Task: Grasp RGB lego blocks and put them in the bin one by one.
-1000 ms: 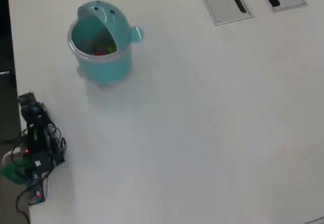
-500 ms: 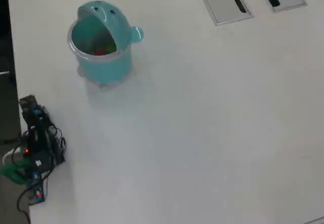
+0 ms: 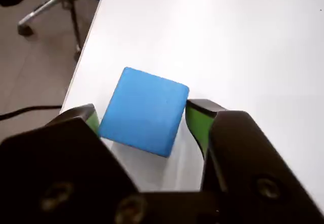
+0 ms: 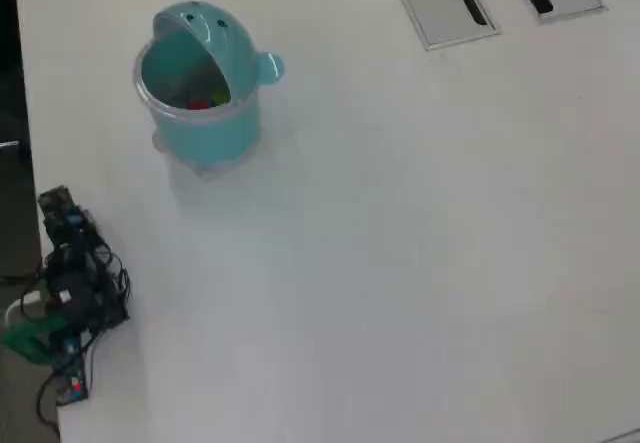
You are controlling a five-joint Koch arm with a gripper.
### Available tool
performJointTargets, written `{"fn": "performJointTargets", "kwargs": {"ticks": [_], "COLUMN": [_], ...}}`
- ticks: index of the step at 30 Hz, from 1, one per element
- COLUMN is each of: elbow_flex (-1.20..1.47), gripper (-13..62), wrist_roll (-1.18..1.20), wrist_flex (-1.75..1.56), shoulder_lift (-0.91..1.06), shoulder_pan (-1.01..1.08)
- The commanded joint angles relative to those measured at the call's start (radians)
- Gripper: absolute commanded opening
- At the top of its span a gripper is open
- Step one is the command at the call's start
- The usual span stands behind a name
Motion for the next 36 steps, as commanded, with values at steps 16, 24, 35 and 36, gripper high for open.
{"fn": "performJointTargets", "kwargs": {"ticks": [16,24,35,36], "elbow_flex": [-0.074,-0.075,-0.086,-0.089], "gripper": [14.5,12.5,12.7,12.7], "wrist_roll": [-0.002,-0.005,0.044,0.054], "wrist_flex": [-0.044,-0.072,-0.176,-0.176], "shoulder_lift": [-0.009,0.055,0.121,0.132], "shoulder_pan": [-0.023,0.031,0.115,0.120]}}
